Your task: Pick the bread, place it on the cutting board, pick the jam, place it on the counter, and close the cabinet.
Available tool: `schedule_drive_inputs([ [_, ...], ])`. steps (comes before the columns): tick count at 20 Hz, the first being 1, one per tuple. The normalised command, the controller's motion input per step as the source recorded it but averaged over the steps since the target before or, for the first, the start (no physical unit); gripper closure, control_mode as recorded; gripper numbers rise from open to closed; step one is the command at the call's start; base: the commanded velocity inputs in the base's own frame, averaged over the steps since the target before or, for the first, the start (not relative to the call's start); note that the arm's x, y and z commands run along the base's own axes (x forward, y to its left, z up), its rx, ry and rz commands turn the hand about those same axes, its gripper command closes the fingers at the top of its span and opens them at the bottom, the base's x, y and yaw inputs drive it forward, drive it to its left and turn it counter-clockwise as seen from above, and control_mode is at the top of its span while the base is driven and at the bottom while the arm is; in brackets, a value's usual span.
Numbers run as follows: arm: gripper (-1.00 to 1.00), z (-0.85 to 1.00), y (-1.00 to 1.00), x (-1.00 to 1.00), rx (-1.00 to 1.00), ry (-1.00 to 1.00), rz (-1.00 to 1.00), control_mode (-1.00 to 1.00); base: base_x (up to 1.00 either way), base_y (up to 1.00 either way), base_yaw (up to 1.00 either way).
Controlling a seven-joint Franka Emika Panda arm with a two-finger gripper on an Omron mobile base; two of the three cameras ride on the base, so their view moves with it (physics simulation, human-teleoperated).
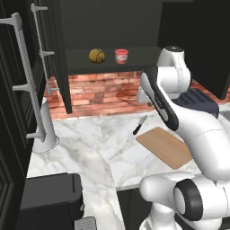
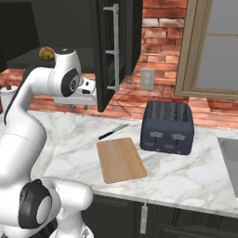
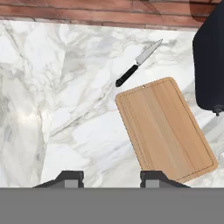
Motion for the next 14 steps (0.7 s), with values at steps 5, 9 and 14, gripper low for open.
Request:
schedule_drive_inputs([
  [5, -1.0, 0.0, 0.0, -0.01, 0.0, 0.0, 0.0, -1.0, 0.0, 0.0, 0.0],
  [9, -1.0, 0.0, 0.03, -0.21, 0.0, -0.02, 0.0, -1.0, 0.0, 0.0, 0.0],
  [14, -1.0, 0.0, 0.11, -0.25, 0.0, -0.11, 0.0, -1.0, 0.0, 0.0, 0.0],
])
